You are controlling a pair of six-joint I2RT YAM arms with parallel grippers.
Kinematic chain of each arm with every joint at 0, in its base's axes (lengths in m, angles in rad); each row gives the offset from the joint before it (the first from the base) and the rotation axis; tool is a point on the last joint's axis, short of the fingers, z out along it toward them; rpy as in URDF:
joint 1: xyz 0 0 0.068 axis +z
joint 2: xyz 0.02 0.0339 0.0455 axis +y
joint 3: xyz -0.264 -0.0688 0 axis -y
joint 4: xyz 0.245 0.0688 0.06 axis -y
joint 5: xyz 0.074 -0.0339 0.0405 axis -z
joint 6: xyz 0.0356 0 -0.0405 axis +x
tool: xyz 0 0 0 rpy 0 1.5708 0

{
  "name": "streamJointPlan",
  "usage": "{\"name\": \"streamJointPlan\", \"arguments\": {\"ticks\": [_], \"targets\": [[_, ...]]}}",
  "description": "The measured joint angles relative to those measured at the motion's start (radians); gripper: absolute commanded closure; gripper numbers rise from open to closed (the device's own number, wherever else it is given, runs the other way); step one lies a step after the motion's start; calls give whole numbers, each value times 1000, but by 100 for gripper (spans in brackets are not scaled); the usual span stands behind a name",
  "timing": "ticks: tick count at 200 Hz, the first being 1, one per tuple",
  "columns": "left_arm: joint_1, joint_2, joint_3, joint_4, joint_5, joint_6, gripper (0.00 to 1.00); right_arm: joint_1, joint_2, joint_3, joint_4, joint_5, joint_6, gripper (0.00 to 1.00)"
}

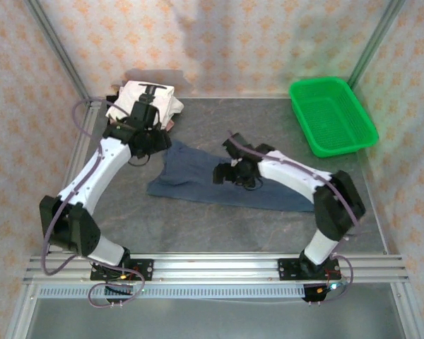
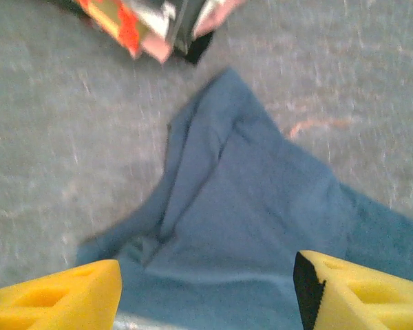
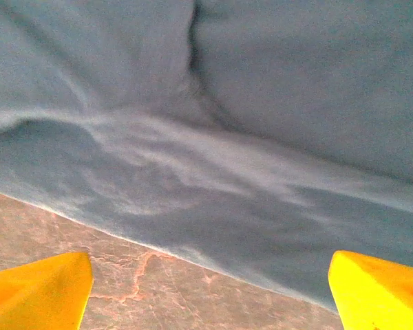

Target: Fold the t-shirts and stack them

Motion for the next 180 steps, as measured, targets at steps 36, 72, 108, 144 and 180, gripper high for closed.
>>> {"name": "streamJointPlan", "arguments": {"ticks": [36,72,108,144,180], "targets": [[-106,-31,-175,41,45,-107,43,-216,-113,-31,-90,50,-19,10],[-179,95,-199,137,68,-187,53,-424,-159,-188,-123,73,-19,10],[-182,288,-143,163,33,-209,58,-538,-159,-279,-116,94,-18,11],[-180,497,27,150,-25,-198,59,-556,-113,-340,-45,108,12,12],[-180,684,299,99,-91,-145,58,-556,-108,-404,11,111,56,13]]}}
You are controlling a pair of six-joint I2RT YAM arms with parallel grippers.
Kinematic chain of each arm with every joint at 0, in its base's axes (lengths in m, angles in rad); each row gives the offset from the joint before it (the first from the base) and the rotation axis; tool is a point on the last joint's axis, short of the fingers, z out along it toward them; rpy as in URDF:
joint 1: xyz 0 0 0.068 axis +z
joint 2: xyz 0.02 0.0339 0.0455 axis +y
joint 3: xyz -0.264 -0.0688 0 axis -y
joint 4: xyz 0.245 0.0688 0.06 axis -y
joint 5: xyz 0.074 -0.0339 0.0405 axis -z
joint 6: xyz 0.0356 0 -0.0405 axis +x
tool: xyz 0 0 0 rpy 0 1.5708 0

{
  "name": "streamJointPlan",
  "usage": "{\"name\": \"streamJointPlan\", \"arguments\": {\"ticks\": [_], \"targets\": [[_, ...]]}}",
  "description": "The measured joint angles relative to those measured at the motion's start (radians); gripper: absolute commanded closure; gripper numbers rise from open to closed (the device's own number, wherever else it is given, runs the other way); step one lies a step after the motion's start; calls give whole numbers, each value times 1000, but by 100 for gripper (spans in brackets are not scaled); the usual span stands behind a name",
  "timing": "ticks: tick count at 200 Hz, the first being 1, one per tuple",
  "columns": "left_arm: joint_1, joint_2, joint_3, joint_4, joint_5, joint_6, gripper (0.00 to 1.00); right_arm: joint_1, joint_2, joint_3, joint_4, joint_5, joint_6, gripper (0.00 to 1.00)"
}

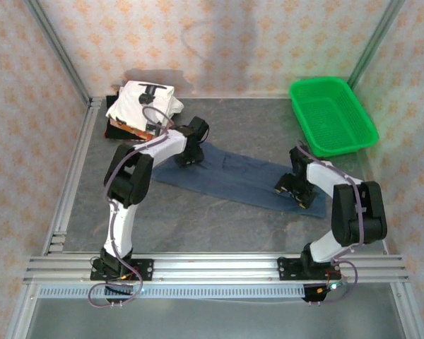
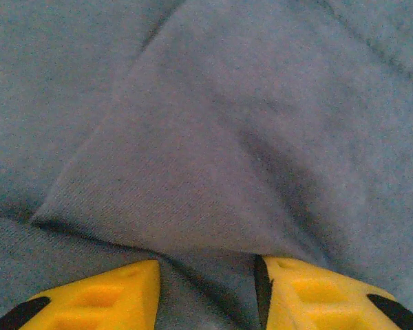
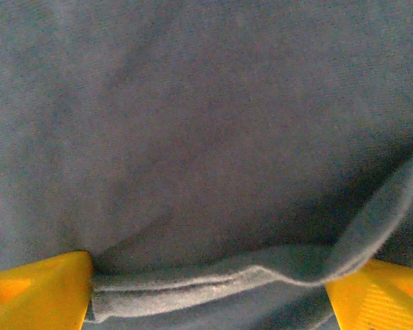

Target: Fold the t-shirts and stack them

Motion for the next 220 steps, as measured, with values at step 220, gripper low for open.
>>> {"name": "streamJointPlan", "arguments": {"ticks": [220], "targets": [[118,657,1073,-24,223,232,40,883,-54,-99,448,74,1259,14]]}}
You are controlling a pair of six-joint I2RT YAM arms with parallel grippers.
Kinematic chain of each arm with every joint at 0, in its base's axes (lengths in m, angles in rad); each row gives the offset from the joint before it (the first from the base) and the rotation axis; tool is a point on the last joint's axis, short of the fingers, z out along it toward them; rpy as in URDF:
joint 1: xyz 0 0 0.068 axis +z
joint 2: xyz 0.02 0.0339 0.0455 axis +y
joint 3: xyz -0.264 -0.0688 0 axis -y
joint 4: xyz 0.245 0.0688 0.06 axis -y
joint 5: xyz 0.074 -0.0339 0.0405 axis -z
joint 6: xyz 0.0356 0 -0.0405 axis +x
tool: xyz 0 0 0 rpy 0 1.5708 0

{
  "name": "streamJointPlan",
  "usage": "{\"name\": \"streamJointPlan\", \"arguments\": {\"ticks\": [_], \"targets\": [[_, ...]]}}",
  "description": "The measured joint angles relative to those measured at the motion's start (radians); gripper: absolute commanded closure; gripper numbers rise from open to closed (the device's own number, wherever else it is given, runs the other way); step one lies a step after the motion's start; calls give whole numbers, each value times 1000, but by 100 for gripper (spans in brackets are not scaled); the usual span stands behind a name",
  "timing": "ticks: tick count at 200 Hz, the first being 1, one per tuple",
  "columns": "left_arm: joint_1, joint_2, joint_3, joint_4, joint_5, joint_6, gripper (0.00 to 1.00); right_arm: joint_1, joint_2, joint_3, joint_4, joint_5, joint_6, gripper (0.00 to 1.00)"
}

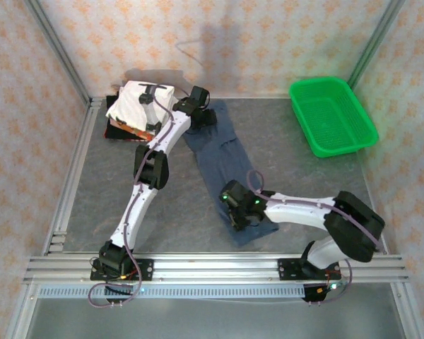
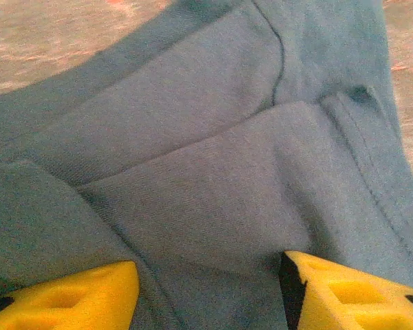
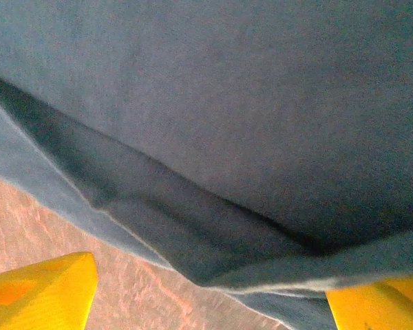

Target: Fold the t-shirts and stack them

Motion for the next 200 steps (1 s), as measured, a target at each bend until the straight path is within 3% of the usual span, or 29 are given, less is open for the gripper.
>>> {"name": "streamJointPlan", "arguments": {"ticks": [38,62,80,85,97,119,154,179,200], "targets": [[-3,18,3,109,110,-19,32,105,116,141,23,-29,100,14],[-3,18,6,136,179,-55,20,117,113,213,5,-53,105,13],[-2,18,24,137,229,-77,15,112,52,224,-36,-52,89,13],[-2,17,29,135,240,-84,8,109,27,222,-55,-52,83,12],[-1,8,34,130,262,-100,4,93,-43,218,-100,-53,51,13],[4,-57,30,67,284,-103,0,-7,-206,216,-215,-77,-98,12],[24,-389,-157,-35,285,-62,0,-247,-343,219,-467,-156,-470,14],[19,-778,-525,-31,285,-39,0,-311,-306,217,-649,-204,-759,19],[-35,-1065,-869,-9,282,-47,3,-316,-268,167,-687,-255,-916,24]]}}
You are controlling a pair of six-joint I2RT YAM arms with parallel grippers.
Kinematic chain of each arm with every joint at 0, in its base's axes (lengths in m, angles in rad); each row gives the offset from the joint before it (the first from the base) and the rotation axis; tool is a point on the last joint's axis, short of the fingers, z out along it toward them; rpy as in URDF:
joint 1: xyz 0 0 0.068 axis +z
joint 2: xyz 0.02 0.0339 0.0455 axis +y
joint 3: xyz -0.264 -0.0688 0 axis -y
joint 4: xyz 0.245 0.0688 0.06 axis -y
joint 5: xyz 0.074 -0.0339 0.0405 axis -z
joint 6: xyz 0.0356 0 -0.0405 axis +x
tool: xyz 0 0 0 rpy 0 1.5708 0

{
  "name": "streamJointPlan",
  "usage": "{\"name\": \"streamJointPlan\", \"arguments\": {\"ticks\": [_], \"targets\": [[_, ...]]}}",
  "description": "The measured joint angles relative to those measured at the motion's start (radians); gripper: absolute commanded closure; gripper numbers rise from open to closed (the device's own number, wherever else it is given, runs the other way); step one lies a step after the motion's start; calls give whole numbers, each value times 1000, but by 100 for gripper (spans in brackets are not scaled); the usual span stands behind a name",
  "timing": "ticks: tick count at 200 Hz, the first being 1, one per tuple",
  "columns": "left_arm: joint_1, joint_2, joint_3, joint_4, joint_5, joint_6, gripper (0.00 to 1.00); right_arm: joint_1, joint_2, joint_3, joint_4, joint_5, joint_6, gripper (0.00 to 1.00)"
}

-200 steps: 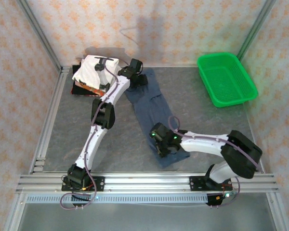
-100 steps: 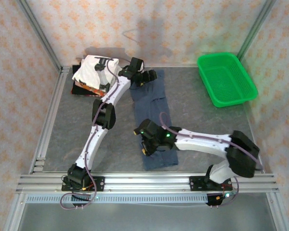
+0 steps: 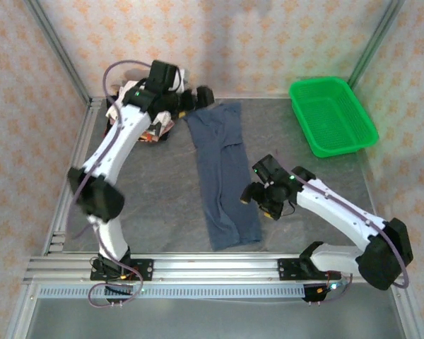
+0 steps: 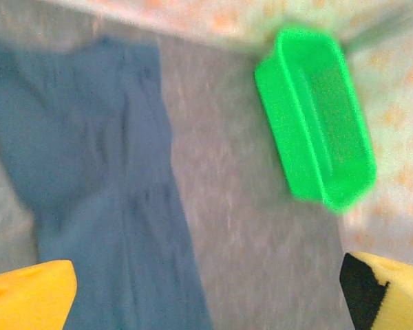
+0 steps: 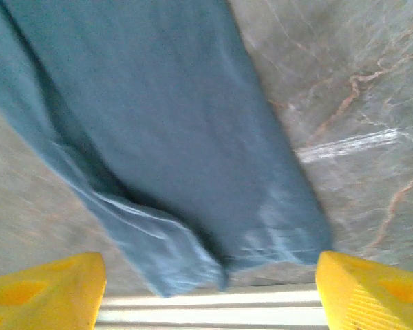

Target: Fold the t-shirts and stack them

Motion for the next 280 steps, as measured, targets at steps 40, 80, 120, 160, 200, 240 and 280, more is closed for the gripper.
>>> {"name": "streamJointPlan", "arguments": {"ticks": [40,80,120,160,200,240,280], "targets": [[-239,-292,-676,82,-8,-150,16,0,25,-122,6,-88,-145,31],[-466,-396,-1067,206,-59,-420,29,-2,82,-161,52,-140,-218,36],[-612,-393,-1143,391,-109,-613,37,-2,121,-215,103,-173,-253,39],[-684,-320,-1149,485,-132,-723,43,-2,122,-241,133,-186,-269,40],[-721,-287,-1155,494,-138,-781,46,-2,122,-270,146,-187,-272,40],[-731,-241,-1144,487,-148,-807,52,-2,122,-271,151,-190,-274,41],[-734,-213,-1115,441,-163,-822,60,-7,122,-275,153,-190,-275,44]]}}
